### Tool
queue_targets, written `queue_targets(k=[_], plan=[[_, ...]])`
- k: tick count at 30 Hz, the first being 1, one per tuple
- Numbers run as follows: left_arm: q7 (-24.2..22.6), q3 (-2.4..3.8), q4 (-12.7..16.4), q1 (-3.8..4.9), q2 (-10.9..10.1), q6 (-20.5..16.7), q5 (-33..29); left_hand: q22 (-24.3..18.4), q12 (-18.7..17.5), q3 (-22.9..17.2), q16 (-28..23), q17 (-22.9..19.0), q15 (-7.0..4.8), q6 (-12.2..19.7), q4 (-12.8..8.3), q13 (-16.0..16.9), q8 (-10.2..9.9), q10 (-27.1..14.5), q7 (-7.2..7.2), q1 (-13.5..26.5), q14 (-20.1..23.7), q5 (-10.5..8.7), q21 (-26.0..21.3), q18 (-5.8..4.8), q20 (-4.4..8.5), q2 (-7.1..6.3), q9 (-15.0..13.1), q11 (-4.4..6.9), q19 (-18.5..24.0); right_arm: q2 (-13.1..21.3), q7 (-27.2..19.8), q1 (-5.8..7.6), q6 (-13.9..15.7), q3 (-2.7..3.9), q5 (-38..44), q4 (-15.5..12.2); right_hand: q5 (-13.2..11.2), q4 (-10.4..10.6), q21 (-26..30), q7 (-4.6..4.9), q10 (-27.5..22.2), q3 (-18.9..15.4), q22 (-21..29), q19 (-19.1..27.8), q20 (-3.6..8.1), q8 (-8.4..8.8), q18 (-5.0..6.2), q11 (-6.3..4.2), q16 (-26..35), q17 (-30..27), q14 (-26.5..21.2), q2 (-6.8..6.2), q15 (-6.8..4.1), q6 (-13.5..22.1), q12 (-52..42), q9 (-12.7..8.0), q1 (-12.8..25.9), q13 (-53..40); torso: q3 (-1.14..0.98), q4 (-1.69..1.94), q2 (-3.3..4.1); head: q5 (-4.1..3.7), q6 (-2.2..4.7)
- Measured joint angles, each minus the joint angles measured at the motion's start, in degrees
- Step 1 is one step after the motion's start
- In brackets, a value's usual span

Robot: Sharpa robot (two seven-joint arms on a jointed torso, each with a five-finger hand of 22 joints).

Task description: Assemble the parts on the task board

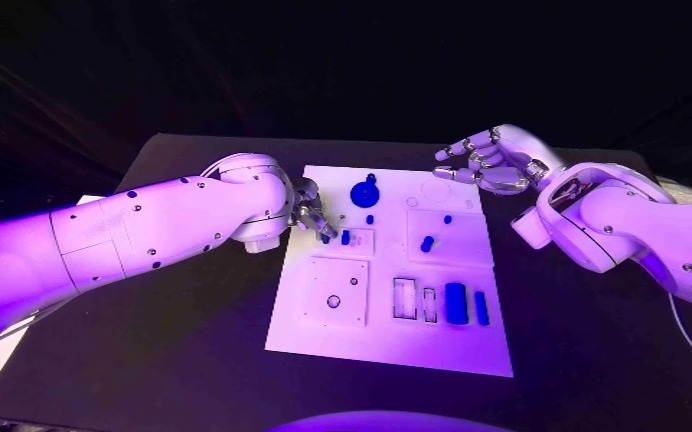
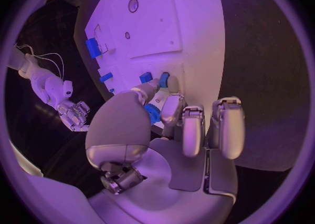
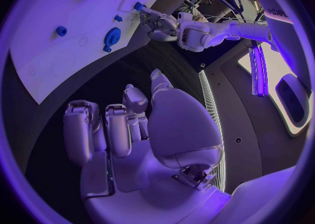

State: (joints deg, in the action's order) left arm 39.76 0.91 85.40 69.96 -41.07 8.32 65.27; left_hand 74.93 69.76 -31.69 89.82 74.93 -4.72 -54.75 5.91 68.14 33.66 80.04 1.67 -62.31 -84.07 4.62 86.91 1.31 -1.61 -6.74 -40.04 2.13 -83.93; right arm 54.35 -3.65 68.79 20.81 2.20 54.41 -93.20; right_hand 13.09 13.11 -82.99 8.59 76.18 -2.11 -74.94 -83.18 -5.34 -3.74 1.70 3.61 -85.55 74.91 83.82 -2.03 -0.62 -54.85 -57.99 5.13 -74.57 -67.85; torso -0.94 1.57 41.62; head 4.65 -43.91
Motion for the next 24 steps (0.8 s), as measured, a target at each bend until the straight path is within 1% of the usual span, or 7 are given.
queue_targets(k=[2,11,13,16,22,23,24], plan=[[0.0,-0.1,0.0,-0.08,0.1,0.0,0.0,0.0,0.4,0.4,0.0,0.0,-0.11,-0.8,0.1,0.3,0.2,0.2,-0.15,0.4,0.1,0.0,0.0,0.01,0.0,0.27,-0.1,0.23,0.0,0.0,0.0,0.0,0.0,0.0,0.0,0.0,0.0,0.0,0.0,0.0,0.0,0.0,0.0,0.0,0.0,0.0,0.0,0.0,0.0,0.0,0.0,0.0,0.0,0.0,0.0,0.0,0.0,0.0,0.0,0.01,-0.01,0.01,0.0],[0.0,-0.13,-0.4,-0.12,0.2,0.1,-0.1,0.0,0.4,2.2,0.0,0.0,-0.2,-1.3,1.1,0.5,-0.2,0.2,-0.25,2.0,0.2,0.0,0.0,0.0,0.2,-0.33,-0.1,0.23,-0.2,0.0,-0.1,0.0,-0.1,0.0,-0.1,0.0,0.0,0.0,0.0,0.0,0.0,0.0,0.0,0.0,0.0,0.0,0.0,0.0,0.0,0.0,0.0,0.0,0.0,0.0,0.0,0.0,0.0,0.0,0.02,0.01,-0.01,0.05,0.03],[0.0,-0.13,-0.4,-0.12,0.2,0.1,-0.1,0.0,0.4,2.8,0.0,0.0,-0.41,-1.3,1.2,0.5,-0.2,0.2,-0.27,2.5,0.0,0.0,0.0,0.0,0.21,-0.22,-0.1,0.23,-0.2,0.0,-0.1,0.0,-0.1,0.0,-0.1,0.0,0.0,0.0,0.0,0.0,0.0,0.0,0.0,0.0,0.0,0.0,0.0,0.0,0.0,0.0,0.0,0.0,0.0,0.0,0.0,0.0,0.0,0.0,0.03,0.01,-0.01,0.05,0.01],[0.0,-0.13,-0.5,-0.12,0.2,0.1,-0.2,0.0,0.4,3.9,0.0,0.0,-0.41,-1.4,1.6,0.6,-0.2,0.2,-0.35,3.0,0.0,0.0,0.0,-0.01,0.2,-0.62,-0.1,0.23,-0.2,0.0,-0.1,0.0,-0.1,0.0,-0.1,0.0,0.0,0.1,0.0,0.0,0.0,-0.1,0.0,0.0,0.0,0.0,0.0,0.0,0.0,0.0,0.0,0.0,0.0,0.0,0.0,0.0,0.0,0.1,0.03,0.01,-0.01,0.05,-0.03],[0.0,-0.12,-0.6,-0.12,0.2,0.2,-0.3,0.0,0.7,6.4,0.0,0.0,-0.41,-1.5,2.4,0.8,-0.2,0.4,-0.45,4.1,0.0,0.0,0.3,0.0,0.36,-0.73,-0.2,0.44,0.0,0.0,-0.1,0.0,-0.1,0.0,-0.2,0.0,0.0,0.2,0.3,0.0,0.0,-0.2,0.0,0.0,0.0,0.0,0.0,0.0,0.0,0.0,0.0,0.0,0.0,0.0,0.0,0.0,0.0,0.2,0.04,0.0,-0.01,0.07,-0.04],[0.0,-0.12,-0.6,-0.12,0.2,0.2,-0.3,0.0,0.7,6.5,0.0,0.0,-0.41,-1.5,2.6,0.8,-0.1,0.4,-0.44,4.1,0.0,0.0,0.3,0.0,0.4,-0.73,-0.3,0.44,0.0,0.0,-0.1,0.0,-0.1,0.0,-0.2,0.0,0.0,0.2,0.3,0.0,0.0,-0.2,0.0,0.0,-0.02,0.0,0.12,0.0,0.2,0.0,0.0,0.0,0.0,0.0,0.0,0.0,0.0,0.2,0.03,0.0,-0.01,0.08,-0.04],[0.0,-0.12,-0.6,-0.12,0.2,0.2,-0.3,0.0,0.7,6.7,0.0,0.0,-0.41,-1.5,2.5,0.9,-0.1,0.4,-0.45,4.1,0.0,0.0,0.3,-0.01,0.4,-0.73,-0.3,0.44,0.0,0.0,-0.1,0.0,-0.1,0.0,-0.2,0.0,0.0,0.2,0.3,0.0,0.0,-0.2,0.0,0.2,-0.21,0.0,0.64,0.0,0.3,0.0,0.0,0.0,0.0,0.0,0.0,0.0,0.0,0.2,0.03,-0.01,-0.01,0.08,-0.04]])
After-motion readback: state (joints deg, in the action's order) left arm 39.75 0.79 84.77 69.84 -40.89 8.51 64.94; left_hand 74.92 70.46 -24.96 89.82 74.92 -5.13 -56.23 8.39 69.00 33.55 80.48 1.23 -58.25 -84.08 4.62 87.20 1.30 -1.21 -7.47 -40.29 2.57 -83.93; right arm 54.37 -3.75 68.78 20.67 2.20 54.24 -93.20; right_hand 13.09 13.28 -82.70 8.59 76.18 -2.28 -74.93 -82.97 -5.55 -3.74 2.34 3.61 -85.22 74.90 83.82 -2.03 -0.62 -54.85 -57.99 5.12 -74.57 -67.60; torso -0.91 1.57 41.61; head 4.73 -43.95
